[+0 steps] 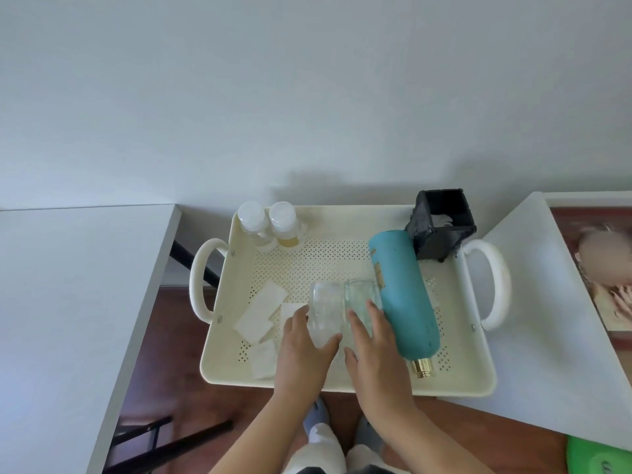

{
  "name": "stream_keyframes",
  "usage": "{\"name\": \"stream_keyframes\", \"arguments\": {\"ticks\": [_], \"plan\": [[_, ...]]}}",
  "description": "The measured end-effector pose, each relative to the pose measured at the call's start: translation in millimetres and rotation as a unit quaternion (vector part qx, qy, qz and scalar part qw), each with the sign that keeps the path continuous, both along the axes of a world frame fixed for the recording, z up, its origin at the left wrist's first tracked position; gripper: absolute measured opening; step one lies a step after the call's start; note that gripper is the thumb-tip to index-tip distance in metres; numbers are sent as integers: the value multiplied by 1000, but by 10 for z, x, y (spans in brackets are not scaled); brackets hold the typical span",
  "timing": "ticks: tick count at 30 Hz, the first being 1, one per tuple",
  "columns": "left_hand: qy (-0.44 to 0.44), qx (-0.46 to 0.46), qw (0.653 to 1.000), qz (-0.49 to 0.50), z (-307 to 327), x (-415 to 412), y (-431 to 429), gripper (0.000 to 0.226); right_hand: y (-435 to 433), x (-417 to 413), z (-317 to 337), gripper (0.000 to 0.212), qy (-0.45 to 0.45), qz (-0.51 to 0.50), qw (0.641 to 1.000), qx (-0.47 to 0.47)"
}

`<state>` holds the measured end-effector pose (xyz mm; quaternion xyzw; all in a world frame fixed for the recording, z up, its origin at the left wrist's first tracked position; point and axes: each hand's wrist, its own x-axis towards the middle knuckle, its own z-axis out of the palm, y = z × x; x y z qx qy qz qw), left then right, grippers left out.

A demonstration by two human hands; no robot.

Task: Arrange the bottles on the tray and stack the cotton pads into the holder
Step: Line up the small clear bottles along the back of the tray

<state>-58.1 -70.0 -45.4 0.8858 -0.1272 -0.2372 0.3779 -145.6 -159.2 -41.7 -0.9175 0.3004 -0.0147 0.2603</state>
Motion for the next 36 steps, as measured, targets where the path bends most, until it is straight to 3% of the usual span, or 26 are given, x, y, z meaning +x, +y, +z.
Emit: {"name": "stream_keyframes", "arguments": {"ticks": [6, 14, 19, 27, 33, 36], "plan": [[-13, -7, 1000, 4, 59, 71, -1, 54, -22, 101, 112, 59, -22, -28, 999, 10], [-115, -14, 992, -47, 324, 536, -81, 47, -367, 476, 498, 29, -61, -114, 991, -21], [-173, -29, 976, -131, 503, 970, -331, 41, -626, 832, 608, 27, -60, -91, 994, -25], [-251, 21, 924, -287, 608, 1411, -656, 45, -959, 1150, 554, 25, -90, 1, 996, 8], [-236, 51, 907, -345, 682, 1487, -723, 58, -1076, 1072, 495, 44, -49, 53, 997, 35], [-222, 69, 903, -362, 749, 1546, -737, 55, -1119, 1036, 480, 45, -42, 58, 996, 49]]}}
